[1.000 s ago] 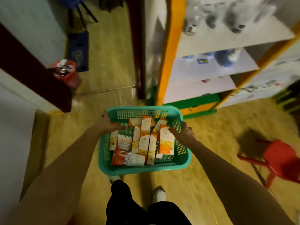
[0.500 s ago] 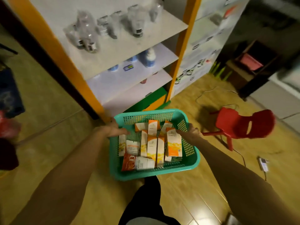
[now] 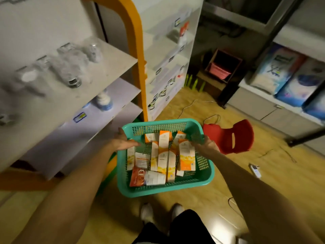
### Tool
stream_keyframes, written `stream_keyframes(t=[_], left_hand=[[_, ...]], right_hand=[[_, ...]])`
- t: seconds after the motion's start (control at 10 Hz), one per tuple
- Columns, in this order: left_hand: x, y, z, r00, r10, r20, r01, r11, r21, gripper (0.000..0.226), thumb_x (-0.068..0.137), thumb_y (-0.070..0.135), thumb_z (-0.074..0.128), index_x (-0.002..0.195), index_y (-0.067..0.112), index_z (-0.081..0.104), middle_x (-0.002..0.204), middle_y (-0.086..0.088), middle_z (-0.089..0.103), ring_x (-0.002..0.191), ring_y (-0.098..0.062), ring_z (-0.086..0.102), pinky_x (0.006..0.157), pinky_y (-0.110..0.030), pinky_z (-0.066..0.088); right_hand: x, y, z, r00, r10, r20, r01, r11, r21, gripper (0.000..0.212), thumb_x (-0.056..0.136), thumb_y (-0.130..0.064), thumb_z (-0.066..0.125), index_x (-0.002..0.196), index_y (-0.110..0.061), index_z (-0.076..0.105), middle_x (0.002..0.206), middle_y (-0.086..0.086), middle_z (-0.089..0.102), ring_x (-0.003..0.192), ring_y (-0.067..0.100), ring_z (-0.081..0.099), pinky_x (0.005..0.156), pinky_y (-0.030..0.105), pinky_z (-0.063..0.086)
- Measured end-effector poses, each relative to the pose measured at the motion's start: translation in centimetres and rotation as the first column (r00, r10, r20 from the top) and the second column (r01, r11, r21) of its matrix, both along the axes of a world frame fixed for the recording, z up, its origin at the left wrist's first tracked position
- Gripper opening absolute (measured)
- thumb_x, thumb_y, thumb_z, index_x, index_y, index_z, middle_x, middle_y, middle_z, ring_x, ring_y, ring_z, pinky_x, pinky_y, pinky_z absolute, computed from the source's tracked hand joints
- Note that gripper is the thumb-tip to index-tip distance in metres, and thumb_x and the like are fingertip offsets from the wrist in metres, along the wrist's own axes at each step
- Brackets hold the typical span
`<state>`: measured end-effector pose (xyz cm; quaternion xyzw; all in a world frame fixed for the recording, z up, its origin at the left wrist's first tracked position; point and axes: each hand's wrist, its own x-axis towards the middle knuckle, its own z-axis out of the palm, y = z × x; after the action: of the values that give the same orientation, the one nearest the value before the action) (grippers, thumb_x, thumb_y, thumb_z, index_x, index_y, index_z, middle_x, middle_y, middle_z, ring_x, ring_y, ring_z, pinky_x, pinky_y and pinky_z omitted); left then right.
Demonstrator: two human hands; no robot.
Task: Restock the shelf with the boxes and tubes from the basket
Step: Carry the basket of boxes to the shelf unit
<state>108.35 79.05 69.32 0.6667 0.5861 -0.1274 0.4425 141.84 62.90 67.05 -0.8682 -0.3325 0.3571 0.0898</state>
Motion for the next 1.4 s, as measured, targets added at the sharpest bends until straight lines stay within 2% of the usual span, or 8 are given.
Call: stream_keyframes(t=[0.1,0.2,0.4,0.7,0.9,1.1,1.2,1.4], left_hand=[[5.8,2.9,0.9,0.999,-0.044,0.012,0.044,0.999,0.0,0.085,0.091,0.038,0.069,0.155,0.012,0.02,0.146,-0.017,0.045,0.133,-0.032,0.046,0.111,-0.045,0.04],[10.9,6.6,0.1,0.999,-0.038,-0.011,0.038,0.999,0.024,0.103,0.086,0.047,0.071,0.157,0.016,0.004,0.155,-0.017,0.032,0.139,-0.032,0.04,0.112,-0.049,0.039],[19.2,16.2,-7.2,0.998,-0.009,-0.062,0.007,1.0,-0.025,0.132,0.032,0.086,0.075,0.144,0.029,0.034,0.13,0.003,0.057,0.113,-0.016,0.059,0.089,-0.04,0.056],[31.2,25.8,-6.9,0.99,0.131,-0.044,-0.128,0.99,0.064,0.144,0.031,0.087,0.077,0.149,0.042,0.008,0.137,0.001,0.048,0.119,-0.024,0.056,0.089,-0.043,0.056],[32.6,36.9,-20.4,0.985,0.169,-0.032,-0.17,0.984,-0.054,0.129,0.03,0.09,0.076,0.142,0.048,0.027,0.135,0.001,0.053,0.115,-0.022,0.059,0.088,-0.046,0.056],[41.4,38.9,-10.0,0.988,0.156,0.002,-0.156,0.986,-0.06,0.139,0.06,0.069,0.081,0.158,0.02,-0.004,0.138,0.001,0.045,0.126,-0.028,0.05,0.098,-0.037,0.044],[43.3,42.2,-9.7,0.983,0.168,0.07,-0.162,0.984,-0.079,0.122,0.065,0.054,0.08,0.155,0.005,0.015,0.132,-0.007,0.059,0.114,-0.026,0.061,0.084,-0.034,0.054],[45.2,49.2,-14.5,0.979,0.173,0.105,-0.166,0.983,-0.078,0.097,0.044,0.066,0.077,0.125,0.02,0.05,0.097,-0.001,0.072,0.076,-0.017,0.074,0.063,-0.037,0.063]], right_hand=[[5.0,2.4,-0.7,0.999,-0.047,0.002,0.047,0.999,0.001,0.081,0.073,-0.077,0.055,0.138,-0.029,0.041,0.097,-0.001,0.065,0.072,0.017,0.07,0.052,0.028,0.057],[10.5,5.6,-1.4,0.999,-0.037,-0.014,0.038,0.999,0.036,0.08,0.071,-0.078,0.055,0.134,-0.028,0.045,0.098,-0.002,0.067,0.075,0.017,0.069,0.06,0.033,0.06],[22.0,12.8,-2.3,0.998,-0.006,-0.057,0.01,0.997,0.07,0.085,0.068,-0.08,0.054,0.136,-0.03,0.04,0.11,0.006,0.064,0.087,0.025,0.067,0.07,0.039,0.059],[34.1,25.5,-1.3,1.0,-0.015,0.028,0.014,0.999,0.037,0.085,0.081,-0.068,0.059,0.149,-0.027,0.029,0.131,0.016,0.052,0.114,0.037,0.056,0.091,0.044,0.052],[38.9,33.7,-3.1,1.0,-0.012,0.006,0.012,0.999,0.033,0.081,0.075,-0.074,0.058,0.142,-0.032,0.039,0.124,0.009,0.059,0.102,0.03,0.061,0.076,0.035,0.053],[43.4,41.9,-5.3,0.995,-0.097,0.01,0.096,0.994,0.053,0.075,0.073,-0.071,0.064,0.135,-0.031,0.05,0.113,0.007,0.065,0.092,0.028,0.064,0.073,0.036,0.055],[44.8,45.0,-4.4,0.993,-0.099,0.058,0.096,0.994,0.045,0.08,0.07,-0.073,0.06,0.137,-0.033,0.045,0.112,0.006,0.064,0.088,0.026,0.061,0.073,0.035,0.054],[48.3,48.7,-3.5,0.991,-0.128,0.041,0.127,0.992,0.027,0.078,0.069,-0.071,0.06,0.137,-0.037,0.043,0.112,0.001,0.065,0.093,0.024,0.063,0.076,0.034,0.055]])
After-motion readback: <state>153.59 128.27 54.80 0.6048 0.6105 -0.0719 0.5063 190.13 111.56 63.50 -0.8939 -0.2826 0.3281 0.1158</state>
